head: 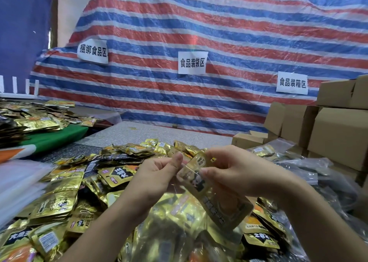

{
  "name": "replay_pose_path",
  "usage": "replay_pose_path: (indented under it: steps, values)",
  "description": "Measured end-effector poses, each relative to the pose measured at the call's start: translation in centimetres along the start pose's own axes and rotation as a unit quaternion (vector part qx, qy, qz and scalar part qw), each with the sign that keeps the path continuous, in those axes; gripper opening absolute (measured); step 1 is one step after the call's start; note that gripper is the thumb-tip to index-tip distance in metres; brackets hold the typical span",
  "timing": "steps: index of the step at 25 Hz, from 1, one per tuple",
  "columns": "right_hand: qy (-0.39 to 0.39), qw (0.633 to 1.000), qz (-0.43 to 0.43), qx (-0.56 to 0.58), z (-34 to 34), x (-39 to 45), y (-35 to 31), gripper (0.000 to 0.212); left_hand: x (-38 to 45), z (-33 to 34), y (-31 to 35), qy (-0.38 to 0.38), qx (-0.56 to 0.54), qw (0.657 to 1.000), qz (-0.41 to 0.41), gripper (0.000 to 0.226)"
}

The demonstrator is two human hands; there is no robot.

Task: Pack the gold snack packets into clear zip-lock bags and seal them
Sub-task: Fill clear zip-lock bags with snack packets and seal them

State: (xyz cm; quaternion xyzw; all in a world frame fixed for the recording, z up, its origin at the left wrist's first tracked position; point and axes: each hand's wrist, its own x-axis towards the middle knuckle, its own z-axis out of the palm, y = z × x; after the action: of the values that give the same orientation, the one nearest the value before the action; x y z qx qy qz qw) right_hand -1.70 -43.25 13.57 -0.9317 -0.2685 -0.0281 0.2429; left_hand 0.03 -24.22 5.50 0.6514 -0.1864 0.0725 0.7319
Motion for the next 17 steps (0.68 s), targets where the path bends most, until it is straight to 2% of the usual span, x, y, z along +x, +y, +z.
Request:
replay_pose_path:
  steps: [3, 6, 9, 11, 13, 14, 15, 17]
  values:
    - [-0.089, 0.990, -0.020, -0.105, -0.1, 0.8, -1.1, 0.025, -0.1, 0.2, 0.0, -0.004, 0.023, 1.000, 0.011, 0.038]
    - [-0.091, 0.985, -0.042, -0.140, 0.8, 1.4, -1.1, 0.032, -0.1, 0.2, 0.0, 0.010, 0.042, 0.999, 0.022, 0.038]
    - [0.017, 0.998, -0.041, 0.037, 2.0, 0.6, 0.6, 0.033, 0.0, 0.0, 0.0, 0.043, 0.031, 0.998, 0.027, 0.038]
    - [0.116, 0.984, -0.056, 0.124, 2.9, -0.7, 2.7, 0.034, 0.1, 0.0, 0.0, 0.047, 0.023, 0.998, 0.020, 0.039]
    - [0.208, 0.966, -0.004, 0.156, 4.5, -2.0, 5.1, 0.061, 0.1, 0.1, -0.1, 0.042, 0.003, 0.999, 0.018, 0.039]
    - [0.218, 0.954, 0.034, 0.202, 5.5, -2.4, 5.9, 0.078, 0.0, 0.1, -0.2, 0.040, -0.008, 0.999, 0.020, 0.039]
    - [0.194, 0.939, 0.065, 0.277, 6.6, -2.6, 6.6, 0.092, 0.0, 0.2, -0.1, 0.040, -0.019, 0.999, 0.021, 0.039]
    - [0.098, 0.880, 0.101, 0.453, 8.0, -2.5, 7.5, 0.100, -0.1, 0.2, 0.0, 0.045, -0.037, 0.998, 0.022, 0.040]
